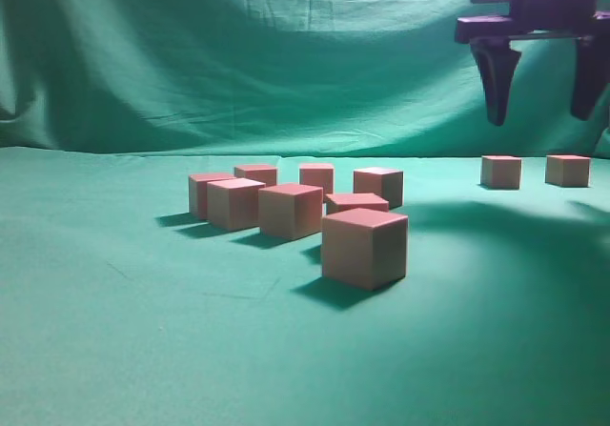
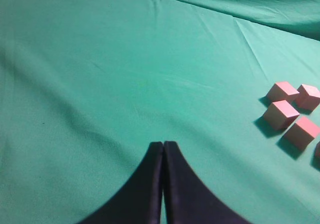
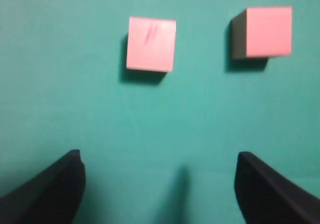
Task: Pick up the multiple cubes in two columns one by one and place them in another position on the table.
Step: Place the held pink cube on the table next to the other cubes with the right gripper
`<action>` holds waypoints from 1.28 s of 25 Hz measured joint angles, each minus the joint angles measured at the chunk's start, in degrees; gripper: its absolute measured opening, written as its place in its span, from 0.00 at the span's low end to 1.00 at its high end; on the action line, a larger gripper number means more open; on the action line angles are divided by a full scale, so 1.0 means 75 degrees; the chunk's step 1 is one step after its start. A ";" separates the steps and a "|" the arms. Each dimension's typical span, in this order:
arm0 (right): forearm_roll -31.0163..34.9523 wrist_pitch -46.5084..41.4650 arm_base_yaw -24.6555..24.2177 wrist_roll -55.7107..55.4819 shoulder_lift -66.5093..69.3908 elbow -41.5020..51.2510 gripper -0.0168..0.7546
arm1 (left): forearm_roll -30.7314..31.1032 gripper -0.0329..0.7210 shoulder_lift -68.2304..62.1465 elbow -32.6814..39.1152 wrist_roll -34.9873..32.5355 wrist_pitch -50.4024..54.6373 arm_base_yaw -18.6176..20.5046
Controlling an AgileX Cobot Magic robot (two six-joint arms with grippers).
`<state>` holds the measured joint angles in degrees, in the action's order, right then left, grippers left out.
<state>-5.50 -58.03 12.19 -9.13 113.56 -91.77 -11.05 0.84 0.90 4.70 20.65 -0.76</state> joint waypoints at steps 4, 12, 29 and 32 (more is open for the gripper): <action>0.0000 0.0272 0.0000 0.0228 0.0744 -0.0947 0.78 | 0.0000 0.04 0.0000 0.0000 0.0000 0.0000 0.0000; 0.0000 0.0322 0.0000 0.0294 0.1928 -0.2053 0.78 | 0.0000 0.04 0.0000 0.0000 0.0000 0.0000 0.0000; -0.0025 0.0138 0.0000 0.0294 0.2288 -0.2296 0.37 | 0.0000 0.04 0.0000 0.0000 0.0000 0.0000 0.0000; 0.0021 -0.0600 0.0000 0.0294 0.2337 -0.2960 0.37 | 0.0000 0.04 0.0000 0.0000 0.0000 0.0000 0.0000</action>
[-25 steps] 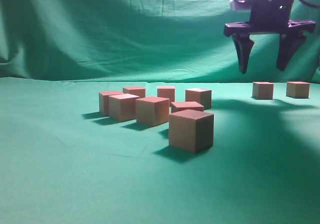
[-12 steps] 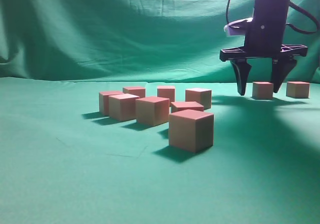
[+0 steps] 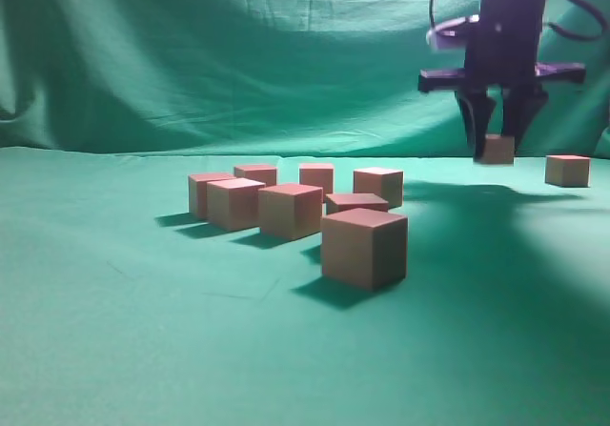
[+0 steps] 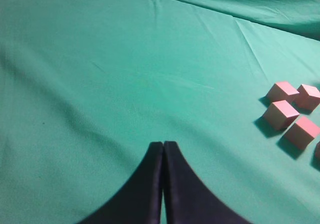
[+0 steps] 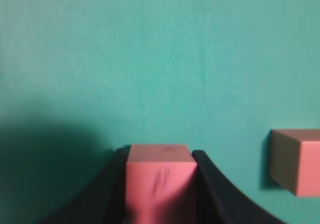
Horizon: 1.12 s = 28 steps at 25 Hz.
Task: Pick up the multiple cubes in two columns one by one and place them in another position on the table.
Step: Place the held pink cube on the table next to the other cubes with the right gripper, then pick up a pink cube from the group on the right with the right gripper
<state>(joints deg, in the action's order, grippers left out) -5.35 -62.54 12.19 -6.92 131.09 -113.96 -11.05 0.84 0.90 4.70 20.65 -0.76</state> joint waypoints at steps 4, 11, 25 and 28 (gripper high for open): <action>0.0350 -0.0933 0.0000 0.0000 -0.0137 -0.1144 0.37 | 0.0000 0.04 0.0000 0.0000 0.0000 0.0000 0.0000; 0.1341 -0.1143 0.0000 0.0048 -0.2018 -0.0952 0.37 | 0.0000 0.04 0.0000 0.0000 0.0000 0.0000 0.0000; 0.1366 -0.1110 0.3292 0.0821 -0.5030 0.3838 0.37 | 0.0000 0.04 0.0000 0.0000 0.0000 0.0000 0.0000; 0.1352 -0.0578 0.4249 0.1255 -0.5030 0.4424 0.37 | 0.0000 0.04 0.0000 0.0000 0.0000 0.0000 0.0000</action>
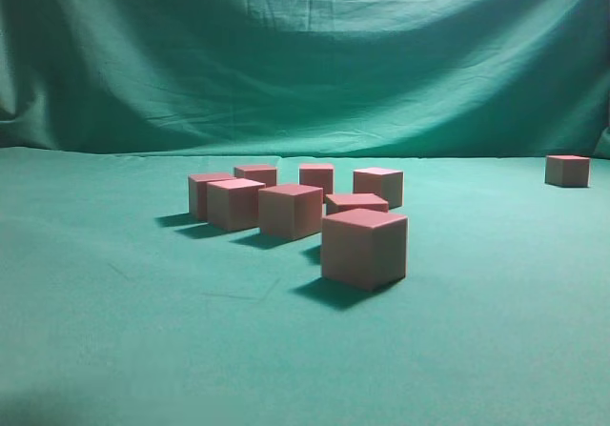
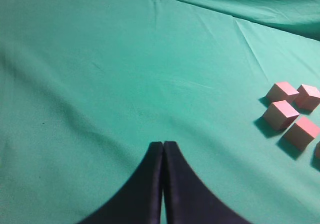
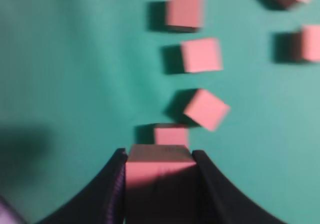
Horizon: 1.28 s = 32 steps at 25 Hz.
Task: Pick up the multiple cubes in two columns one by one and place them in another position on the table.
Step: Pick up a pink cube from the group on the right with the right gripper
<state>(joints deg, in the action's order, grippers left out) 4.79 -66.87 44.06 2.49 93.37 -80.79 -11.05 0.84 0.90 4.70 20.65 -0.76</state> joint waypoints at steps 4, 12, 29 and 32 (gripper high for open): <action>0.0000 0.0513 0.1029 0.1012 0.0063 0.0321 0.37 | 0.0000 0.04 0.0000 0.0000 0.0000 0.0000 0.0000; -0.0013 0.0658 0.1498 0.2220 0.0944 0.0337 0.37 | 0.0000 0.04 0.0000 0.0000 0.0000 0.0000 0.0000; -0.0297 0.1470 0.1498 0.2904 0.2319 0.0337 0.37 | 0.0000 0.04 0.0000 0.0000 0.0000 0.0000 0.0000; -0.0395 0.1644 0.1498 0.2904 0.2446 0.0337 0.37 | 0.0000 0.04 0.0000 0.0000 0.0000 0.0000 0.0000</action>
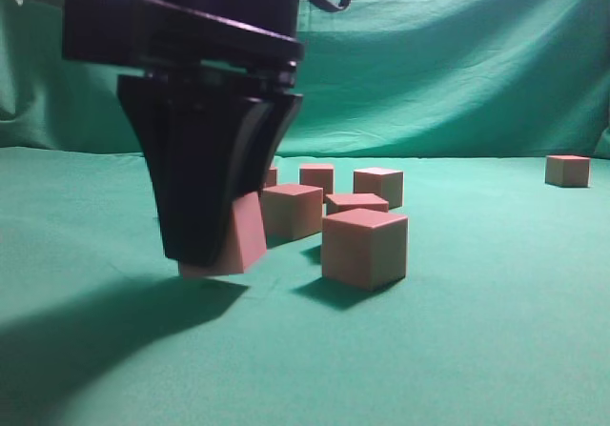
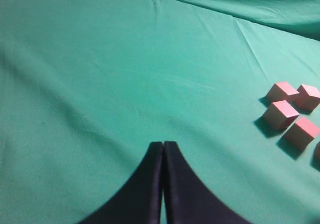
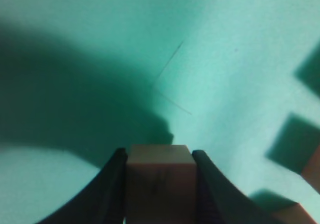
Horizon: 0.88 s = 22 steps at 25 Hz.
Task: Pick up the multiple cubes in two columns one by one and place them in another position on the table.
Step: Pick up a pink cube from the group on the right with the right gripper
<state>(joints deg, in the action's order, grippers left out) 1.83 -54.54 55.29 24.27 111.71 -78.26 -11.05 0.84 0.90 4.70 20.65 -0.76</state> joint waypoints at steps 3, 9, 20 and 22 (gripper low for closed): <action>-0.0033 0.0026 0.0000 0.0000 0.0097 0.0000 0.37 | 0.0000 0.04 0.0000 0.0000 0.0000 0.0000 0.0000; -0.0184 0.0055 0.0000 0.0000 0.0166 0.0000 0.37 | 0.0000 0.04 0.0000 0.0000 0.0000 0.0000 0.0000; -0.0414 0.0068 0.0000 -0.0126 0.0166 0.0000 0.37 | 0.0000 0.04 0.0000 0.0000 0.0000 0.0000 0.0000; -0.0414 0.0068 0.0000 -0.0138 0.0166 0.0000 0.37 | 0.0000 0.04 0.0000 0.0000 0.0000 0.0000 0.0000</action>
<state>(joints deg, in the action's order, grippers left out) -1.28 -54.03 55.29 23.23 112.96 -78.26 -11.05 0.84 0.90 4.70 20.65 -0.76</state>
